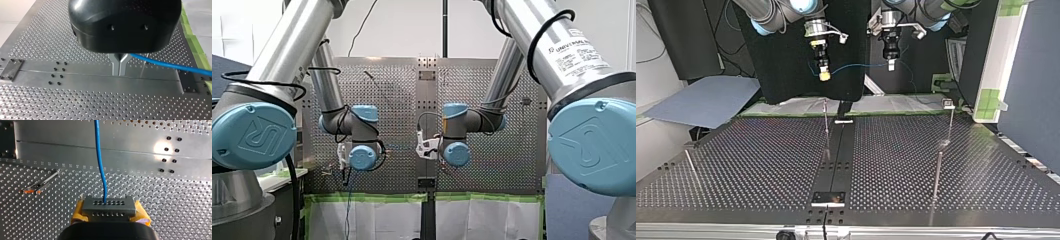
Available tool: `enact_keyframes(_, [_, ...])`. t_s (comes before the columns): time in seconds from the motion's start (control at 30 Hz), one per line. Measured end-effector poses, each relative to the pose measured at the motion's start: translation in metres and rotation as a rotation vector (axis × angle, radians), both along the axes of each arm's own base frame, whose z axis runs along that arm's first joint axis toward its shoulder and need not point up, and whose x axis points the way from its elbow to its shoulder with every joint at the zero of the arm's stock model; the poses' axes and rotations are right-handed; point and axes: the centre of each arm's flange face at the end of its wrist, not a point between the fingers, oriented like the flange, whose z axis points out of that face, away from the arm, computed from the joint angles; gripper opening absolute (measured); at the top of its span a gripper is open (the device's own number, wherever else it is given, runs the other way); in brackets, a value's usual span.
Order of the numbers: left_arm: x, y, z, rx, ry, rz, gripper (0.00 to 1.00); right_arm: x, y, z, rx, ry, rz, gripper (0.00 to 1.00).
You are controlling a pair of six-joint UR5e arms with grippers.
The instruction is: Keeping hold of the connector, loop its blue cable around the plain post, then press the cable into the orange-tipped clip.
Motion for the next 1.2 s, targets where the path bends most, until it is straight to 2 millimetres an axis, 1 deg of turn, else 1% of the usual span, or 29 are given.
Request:
enact_keyframes(0.63, [0.0,0.0,0.0,0.0,-0.001,0.0,0.0,0.0,0.0,0.0,0.0,0.0,0.0,0.0])
enact_keyframes(0.7, [-0.001,0.001,-0.002,0.007,0.007,-0.003,0.0,0.0,0.001,0.0,0.001,0.001,0.001,0.0])
enact_keyframes(0.8, [-0.008,0.005,-0.011,0.025,0.032,-0.007,0.0,0.003,0.008,-0.008,0.015,0.014,0.013,0.0])
enact_keyframes(0.93, [-0.019,0.012,-0.027,0.055,0.079,-0.009,0.0,0.007,0.02,-0.027,0.04,0.041,0.033,0.0])
enact_keyframes(1.03, [-0.024,0.015,-0.037,0.072,0.108,-0.01,0.0,0.006,0.023,-0.038,0.055,0.057,0.037,0.0])
enact_keyframes(1.2, [-0.027,0.017,-0.044,0.083,0.126,-0.01,0.0,0.005,0.024,-0.044,0.063,0.065,0.038,0.0])
